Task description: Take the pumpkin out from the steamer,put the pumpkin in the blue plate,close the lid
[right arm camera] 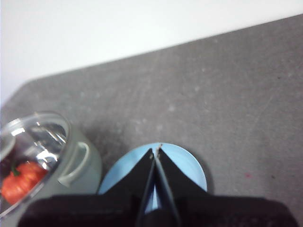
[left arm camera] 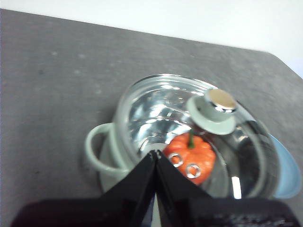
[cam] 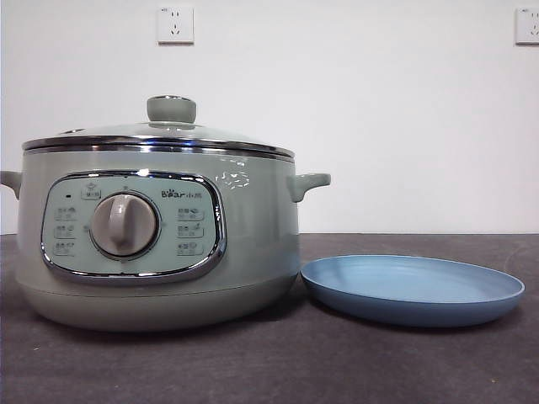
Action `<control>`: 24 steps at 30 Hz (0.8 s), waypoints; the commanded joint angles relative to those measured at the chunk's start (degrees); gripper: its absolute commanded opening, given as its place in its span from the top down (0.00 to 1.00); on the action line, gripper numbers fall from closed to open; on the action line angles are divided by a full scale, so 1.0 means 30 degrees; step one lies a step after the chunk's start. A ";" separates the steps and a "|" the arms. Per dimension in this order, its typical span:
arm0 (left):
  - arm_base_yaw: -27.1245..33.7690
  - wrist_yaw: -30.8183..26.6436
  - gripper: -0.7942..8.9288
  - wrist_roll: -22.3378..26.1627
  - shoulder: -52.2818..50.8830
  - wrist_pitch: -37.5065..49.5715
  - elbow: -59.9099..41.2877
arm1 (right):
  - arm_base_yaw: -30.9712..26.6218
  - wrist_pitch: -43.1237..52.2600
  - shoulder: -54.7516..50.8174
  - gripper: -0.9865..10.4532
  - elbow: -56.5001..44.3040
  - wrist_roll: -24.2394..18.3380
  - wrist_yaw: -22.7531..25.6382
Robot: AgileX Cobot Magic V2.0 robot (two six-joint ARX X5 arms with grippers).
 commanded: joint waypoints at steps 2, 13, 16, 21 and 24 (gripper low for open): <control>0.0000 0.1464 0.92 0.1260 0.1421 -0.0714 0.1399 | 0.0015 -0.1173 0.1268 0.93 0.1209 -0.2157 -0.1217; -0.0634 0.3126 0.78 0.1239 0.3585 -0.1042 0.2892 | 0.0022 -0.2565 0.4102 0.61 0.3118 -0.3096 -0.4000; -0.0772 0.3111 0.49 0.1107 0.3650 -0.1042 0.2892 | 0.0022 -0.2601 0.4211 0.54 0.3126 -0.2973 -0.3978; -0.1020 0.3016 0.50 0.0321 0.3672 -0.0080 0.2929 | 0.0022 -0.2601 0.4204 0.54 0.3126 -0.2841 -0.4000; -0.1537 0.2324 0.50 -0.0146 0.3949 0.0641 0.3184 | 0.0029 -0.2601 0.4211 0.54 0.3126 -0.2732 -0.4007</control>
